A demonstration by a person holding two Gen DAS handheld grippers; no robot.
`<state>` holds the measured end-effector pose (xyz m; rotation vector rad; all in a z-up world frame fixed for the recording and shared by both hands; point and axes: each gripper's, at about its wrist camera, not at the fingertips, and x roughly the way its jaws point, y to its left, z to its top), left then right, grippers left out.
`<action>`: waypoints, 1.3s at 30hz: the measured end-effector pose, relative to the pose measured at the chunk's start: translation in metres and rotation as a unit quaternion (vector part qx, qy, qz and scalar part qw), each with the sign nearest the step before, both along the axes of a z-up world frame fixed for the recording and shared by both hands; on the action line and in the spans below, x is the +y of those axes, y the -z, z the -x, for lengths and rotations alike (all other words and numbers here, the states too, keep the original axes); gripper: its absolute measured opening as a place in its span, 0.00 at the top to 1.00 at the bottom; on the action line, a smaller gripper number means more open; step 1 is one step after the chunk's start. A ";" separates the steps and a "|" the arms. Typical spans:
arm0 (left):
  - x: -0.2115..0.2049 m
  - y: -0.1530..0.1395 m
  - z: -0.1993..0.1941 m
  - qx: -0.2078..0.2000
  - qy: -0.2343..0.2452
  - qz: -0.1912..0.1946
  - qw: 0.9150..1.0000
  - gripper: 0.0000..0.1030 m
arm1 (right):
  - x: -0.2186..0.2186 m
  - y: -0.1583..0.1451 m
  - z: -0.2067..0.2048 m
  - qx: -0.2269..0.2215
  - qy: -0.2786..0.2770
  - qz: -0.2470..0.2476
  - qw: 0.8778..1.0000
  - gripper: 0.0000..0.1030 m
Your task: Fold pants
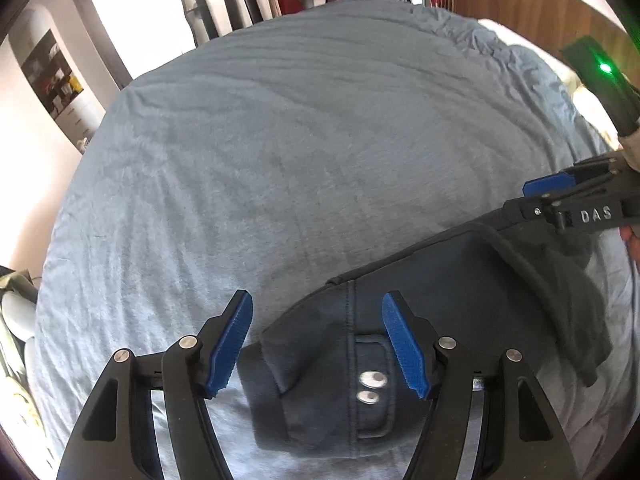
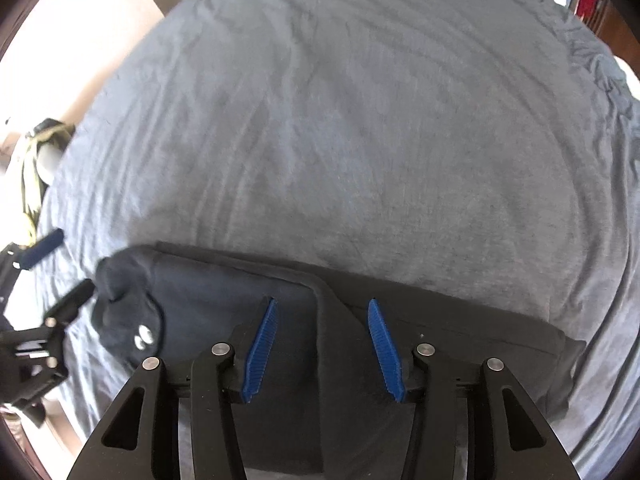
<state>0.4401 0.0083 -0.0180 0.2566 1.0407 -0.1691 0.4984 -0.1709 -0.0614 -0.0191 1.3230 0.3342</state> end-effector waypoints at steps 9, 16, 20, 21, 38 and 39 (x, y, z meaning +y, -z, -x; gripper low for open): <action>-0.030 -0.055 0.053 -0.048 0.051 0.047 0.996 0.36 | -0.019 -0.074 0.087 -0.112 0.023 -0.005 0.993 0.54; -0.076 -0.073 0.100 -0.043 0.110 0.079 0.990 0.36 | -0.066 -0.104 0.158 -0.128 0.096 -0.007 0.987 0.54; -0.106 -0.065 0.117 -0.026 0.122 0.106 0.987 0.36 | -0.094 -0.103 0.187 -0.129 0.133 -0.010 0.983 0.54; -0.114 -0.060 0.121 -0.020 0.122 0.110 0.986 0.36 | -0.102 -0.101 0.195 -0.127 0.142 -0.015 0.982 0.54; -0.189 0.052 0.139 0.137 0.068 0.177 0.972 0.50 | -0.175 0.007 0.250 -0.035 0.230 -0.106 0.967 0.58; -0.190 0.058 0.138 0.143 0.066 0.178 0.971 0.51 | -0.176 0.014 0.250 -0.029 0.232 -0.106 0.967 0.59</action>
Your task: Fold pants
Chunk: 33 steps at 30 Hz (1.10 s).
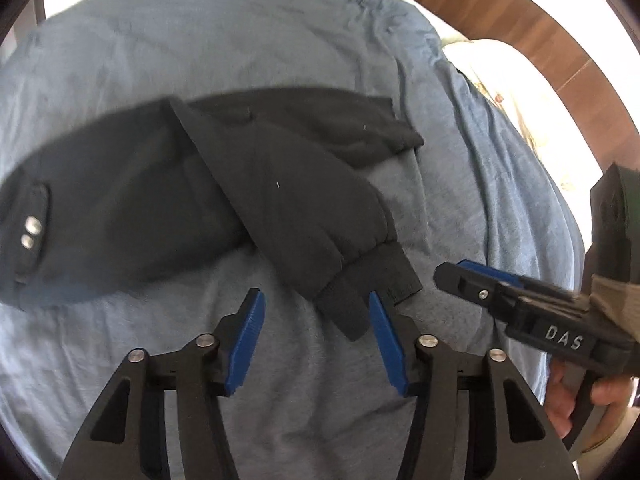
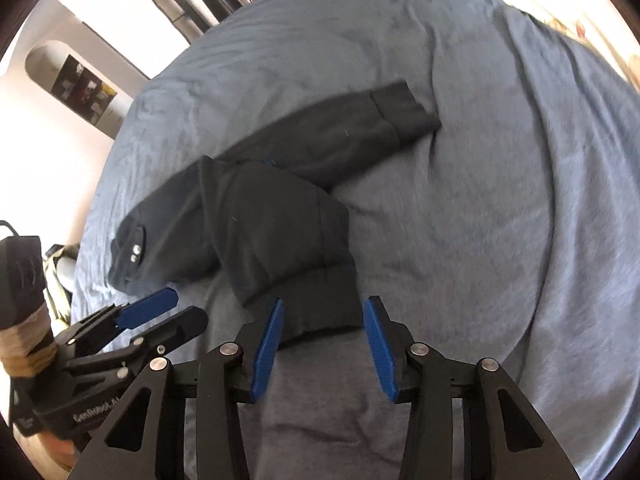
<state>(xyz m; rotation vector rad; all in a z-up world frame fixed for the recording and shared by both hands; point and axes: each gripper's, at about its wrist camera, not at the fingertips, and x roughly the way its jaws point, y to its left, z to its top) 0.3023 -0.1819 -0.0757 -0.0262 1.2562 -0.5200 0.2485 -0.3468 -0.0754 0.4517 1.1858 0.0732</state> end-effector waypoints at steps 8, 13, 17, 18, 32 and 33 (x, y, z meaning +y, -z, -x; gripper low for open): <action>-0.014 0.031 -0.005 0.043 0.010 0.008 0.999 0.61 | -0.007 0.037 -0.003 0.020 0.024 -0.041 0.999 0.62; -0.021 0.047 -0.010 0.062 0.017 0.003 0.998 0.69 | -0.011 0.056 -0.006 0.037 0.037 -0.059 0.997 0.62; -0.024 0.048 -0.013 0.062 0.019 0.001 0.998 0.78 | -0.011 0.066 -0.007 0.044 0.042 -0.082 0.995 0.67; -0.023 0.048 -0.013 0.063 0.018 0.003 0.998 0.81 | -0.011 0.068 -0.008 0.046 0.042 -0.086 0.994 0.69; -0.057 -0.045 -0.047 -0.048 0.026 0.026 0.998 0.93 | -0.038 0.008 -0.021 -0.026 0.070 -0.139 0.987 0.93; -0.064 -0.049 -0.054 -0.058 0.031 0.025 0.998 0.93 | -0.043 0.003 -0.026 -0.031 0.075 -0.142 0.987 0.93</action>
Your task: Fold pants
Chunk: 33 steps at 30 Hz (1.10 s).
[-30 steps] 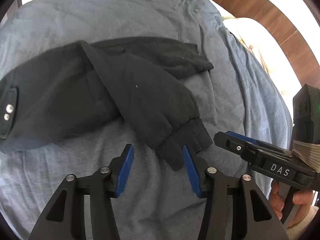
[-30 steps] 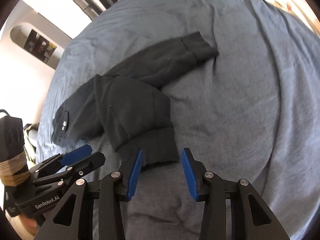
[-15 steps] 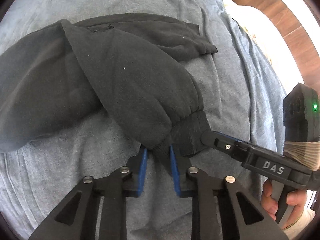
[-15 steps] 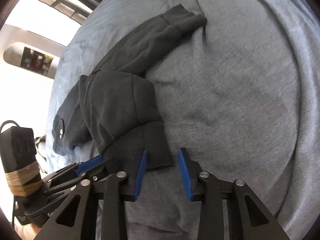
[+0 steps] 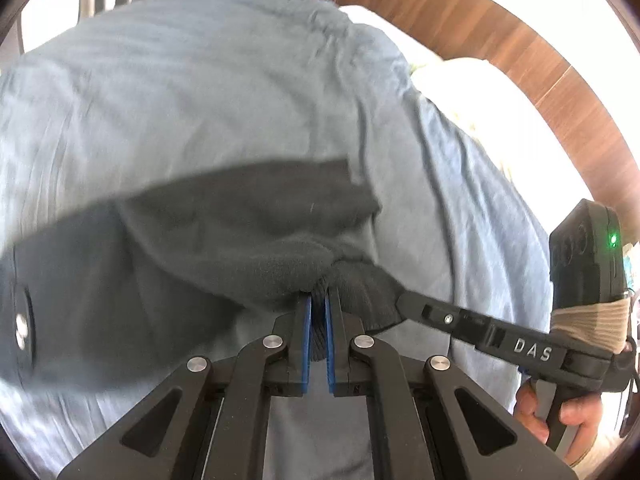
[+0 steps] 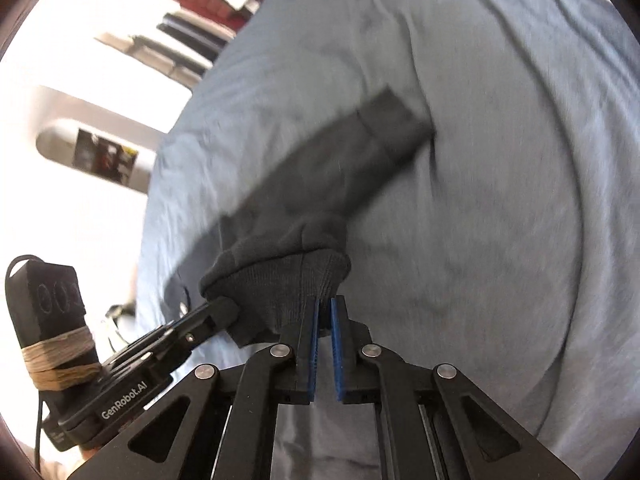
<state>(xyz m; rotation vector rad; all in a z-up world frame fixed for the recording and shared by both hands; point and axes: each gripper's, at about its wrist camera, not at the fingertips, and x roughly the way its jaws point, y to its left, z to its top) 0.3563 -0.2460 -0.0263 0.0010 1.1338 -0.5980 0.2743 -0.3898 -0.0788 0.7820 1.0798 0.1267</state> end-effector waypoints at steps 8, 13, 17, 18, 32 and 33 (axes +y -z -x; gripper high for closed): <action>-0.054 0.001 -0.053 -0.036 0.062 -0.025 0.997 0.93 | -0.038 0.000 -0.035 -0.019 0.048 -0.012 0.999 0.93; -0.080 0.015 -0.081 -0.034 0.085 -0.043 0.995 0.93 | -0.063 0.012 -0.061 -0.016 0.073 -0.007 0.997 0.93; -0.096 0.026 -0.098 -0.027 0.097 -0.049 0.994 0.93 | -0.076 0.022 -0.079 -0.014 0.082 -0.001 0.997 0.93; -0.101 0.029 -0.103 -0.027 0.102 -0.053 0.993 0.93 | -0.077 0.023 -0.082 -0.013 0.084 0.002 0.996 0.93; -0.136 0.027 -0.141 -0.077 0.214 -0.091 0.969 0.62 | -0.103 0.035 -0.098 0.018 0.151 0.076 0.985 0.78; -0.137 0.028 -0.143 -0.078 0.239 -0.100 0.963 0.62 | -0.102 0.033 -0.096 0.016 0.154 0.075 0.985 0.78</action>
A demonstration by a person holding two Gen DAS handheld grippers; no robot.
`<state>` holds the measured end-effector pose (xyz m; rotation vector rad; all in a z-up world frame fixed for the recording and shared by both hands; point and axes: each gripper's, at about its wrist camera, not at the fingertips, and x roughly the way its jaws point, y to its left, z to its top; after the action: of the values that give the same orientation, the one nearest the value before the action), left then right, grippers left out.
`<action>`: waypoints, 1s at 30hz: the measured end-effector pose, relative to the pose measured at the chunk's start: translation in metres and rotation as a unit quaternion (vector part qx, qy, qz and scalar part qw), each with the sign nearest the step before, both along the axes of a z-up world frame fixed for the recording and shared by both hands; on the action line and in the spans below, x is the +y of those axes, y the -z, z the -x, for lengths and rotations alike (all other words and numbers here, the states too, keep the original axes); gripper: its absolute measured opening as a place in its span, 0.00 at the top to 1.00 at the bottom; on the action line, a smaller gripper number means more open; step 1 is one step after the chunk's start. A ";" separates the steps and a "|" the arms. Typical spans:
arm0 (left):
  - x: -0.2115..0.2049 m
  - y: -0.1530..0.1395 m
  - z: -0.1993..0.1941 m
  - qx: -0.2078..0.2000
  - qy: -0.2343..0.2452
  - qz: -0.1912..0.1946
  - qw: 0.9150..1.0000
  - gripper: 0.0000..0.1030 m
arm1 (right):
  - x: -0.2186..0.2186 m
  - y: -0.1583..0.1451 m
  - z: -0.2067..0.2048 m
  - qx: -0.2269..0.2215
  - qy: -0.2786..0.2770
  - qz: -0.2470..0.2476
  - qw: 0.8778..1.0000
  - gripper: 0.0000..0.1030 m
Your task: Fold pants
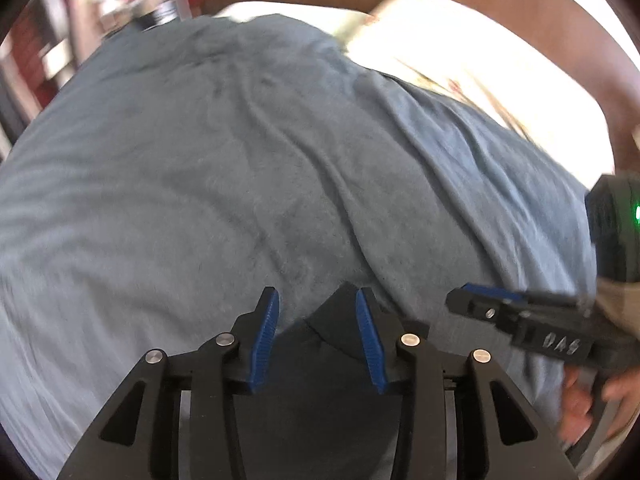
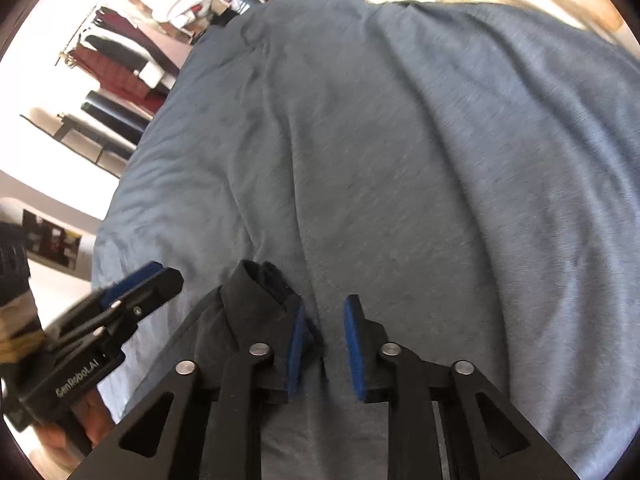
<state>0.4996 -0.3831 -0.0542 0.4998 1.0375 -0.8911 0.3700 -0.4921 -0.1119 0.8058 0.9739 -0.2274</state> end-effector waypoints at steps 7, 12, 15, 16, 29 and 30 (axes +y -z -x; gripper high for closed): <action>-0.013 0.031 -0.028 0.068 0.129 -0.073 0.987 0.63 | 0.025 0.008 0.013 0.000 0.028 -0.070 0.997 0.74; -0.029 0.053 -0.035 0.114 0.164 -0.088 0.976 0.63 | 0.039 0.027 0.005 -0.001 0.041 -0.108 0.993 0.74; -0.033 0.064 -0.037 0.125 0.171 -0.093 0.973 0.63 | 0.038 0.035 0.001 0.005 0.055 -0.109 0.993 0.74; -0.034 0.067 -0.037 0.129 0.172 -0.093 0.972 0.63 | 0.037 0.037 0.001 0.004 0.061 -0.111 0.992 0.74; -0.058 0.073 -0.036 0.122 0.209 -0.097 0.965 0.89 | 0.030 0.051 0.015 0.006 0.105 -0.126 0.986 0.83; -0.058 0.071 -0.039 0.127 0.205 -0.092 0.966 0.84 | 0.029 0.052 0.016 0.006 0.106 -0.132 0.986 0.75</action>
<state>0.5388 -0.4411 -0.1247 0.7907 1.2826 -1.2559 0.3542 -0.4630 -0.1640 1.1539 0.9416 -0.2913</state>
